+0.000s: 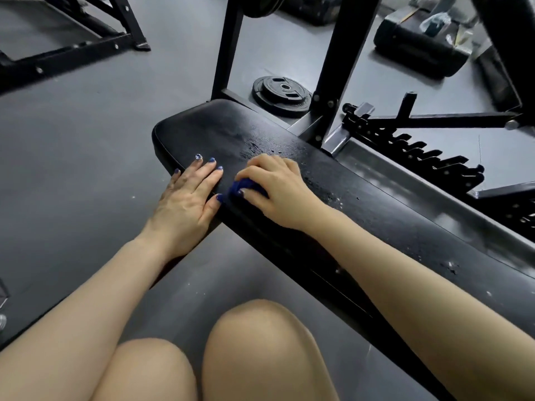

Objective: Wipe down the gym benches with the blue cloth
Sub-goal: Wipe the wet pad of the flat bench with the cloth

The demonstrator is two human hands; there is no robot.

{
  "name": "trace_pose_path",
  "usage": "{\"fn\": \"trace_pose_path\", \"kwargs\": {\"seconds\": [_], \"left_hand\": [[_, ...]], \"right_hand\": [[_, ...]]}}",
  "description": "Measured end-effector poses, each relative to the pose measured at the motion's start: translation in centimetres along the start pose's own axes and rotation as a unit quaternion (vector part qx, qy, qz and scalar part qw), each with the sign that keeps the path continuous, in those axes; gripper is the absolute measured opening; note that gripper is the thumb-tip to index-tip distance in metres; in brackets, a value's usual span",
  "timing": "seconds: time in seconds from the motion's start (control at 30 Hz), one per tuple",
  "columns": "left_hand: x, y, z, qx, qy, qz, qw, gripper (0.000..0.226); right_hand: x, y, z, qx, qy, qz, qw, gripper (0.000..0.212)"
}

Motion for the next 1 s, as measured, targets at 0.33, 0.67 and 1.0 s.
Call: {"fn": "trace_pose_path", "kwargs": {"seconds": [0.33,0.67,1.0], "left_hand": [[0.0,5.4,2.0,-0.025,-0.046,-0.041,0.998,0.077],[1.6,12.6,5.5,-0.084,-0.149,-0.125,0.977,0.063],[2.3,11.7,5.3,-0.074,-0.103,-0.072,0.989,0.053]], "right_hand": [[-1.7,5.0,6.5,-0.022,-0.021,-0.065,0.997,0.030],[-3.0,7.4,14.9,-0.007,-0.015,-0.064,0.998,0.026],[-2.5,3.5,21.1,-0.179,-0.026,0.007,0.983,0.026]]}}
Point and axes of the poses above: each hand's wrist, its own z-axis away from the middle knuckle, its own x-axis out of the palm, y = z × x, the point moved 3 cm from there along -z, towards the middle knuckle, and after that the axes turned 12 degrees about -y, right-handed, at the moved point
